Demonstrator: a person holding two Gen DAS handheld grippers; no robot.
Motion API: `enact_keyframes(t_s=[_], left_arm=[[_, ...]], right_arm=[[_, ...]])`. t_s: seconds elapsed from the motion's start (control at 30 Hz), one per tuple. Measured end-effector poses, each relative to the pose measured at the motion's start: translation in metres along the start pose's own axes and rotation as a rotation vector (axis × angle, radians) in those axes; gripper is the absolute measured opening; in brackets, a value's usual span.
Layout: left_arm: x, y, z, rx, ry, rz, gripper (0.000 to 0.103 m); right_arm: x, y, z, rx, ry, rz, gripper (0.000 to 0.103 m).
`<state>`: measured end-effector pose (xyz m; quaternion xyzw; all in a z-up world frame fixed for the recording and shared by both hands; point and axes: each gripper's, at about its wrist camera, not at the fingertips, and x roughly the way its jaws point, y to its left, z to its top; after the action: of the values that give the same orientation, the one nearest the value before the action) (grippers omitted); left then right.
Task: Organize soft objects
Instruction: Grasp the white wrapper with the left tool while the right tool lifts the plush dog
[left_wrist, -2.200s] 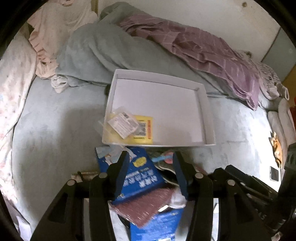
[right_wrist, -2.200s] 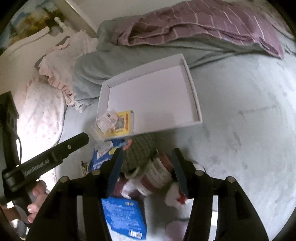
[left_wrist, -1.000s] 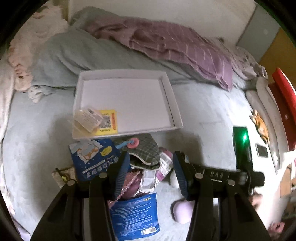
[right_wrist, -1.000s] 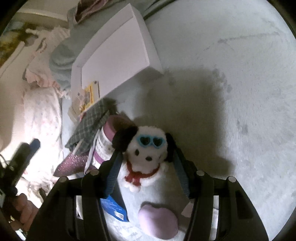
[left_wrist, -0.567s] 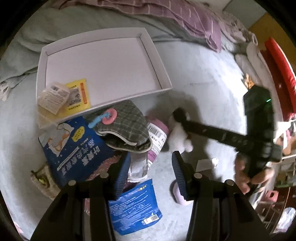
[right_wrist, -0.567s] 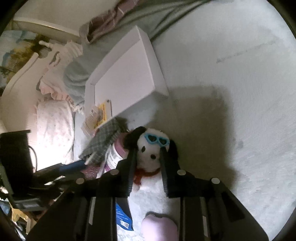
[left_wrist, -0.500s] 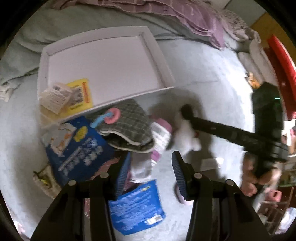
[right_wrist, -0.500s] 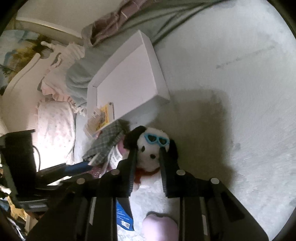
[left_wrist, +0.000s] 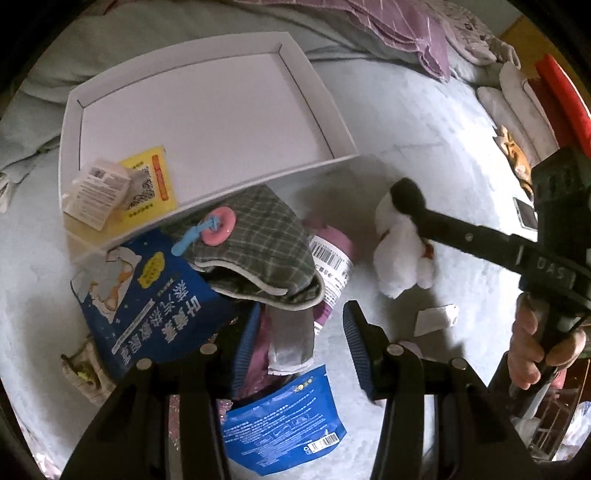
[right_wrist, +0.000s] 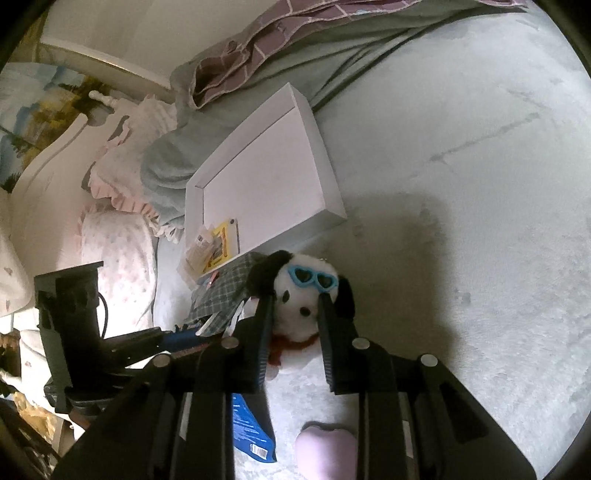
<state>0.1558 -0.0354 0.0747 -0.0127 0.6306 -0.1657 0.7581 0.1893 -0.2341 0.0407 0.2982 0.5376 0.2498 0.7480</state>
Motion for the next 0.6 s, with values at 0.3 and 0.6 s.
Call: enact_keyframes(t_s=[0.3,0.6], left_arm=[[0.002,0.013,0.002,-0.041,-0.018,-0.011,0.015],[-0.014,0.011,-0.004,-0.029,-0.048,-0.043,0.012]], right_arm=[[-0.004,0.002,-0.001,0.001,-0.011,0.005,0.026],[-0.004,0.007,0.001,-0.006,-0.019,0.019,0.026]])
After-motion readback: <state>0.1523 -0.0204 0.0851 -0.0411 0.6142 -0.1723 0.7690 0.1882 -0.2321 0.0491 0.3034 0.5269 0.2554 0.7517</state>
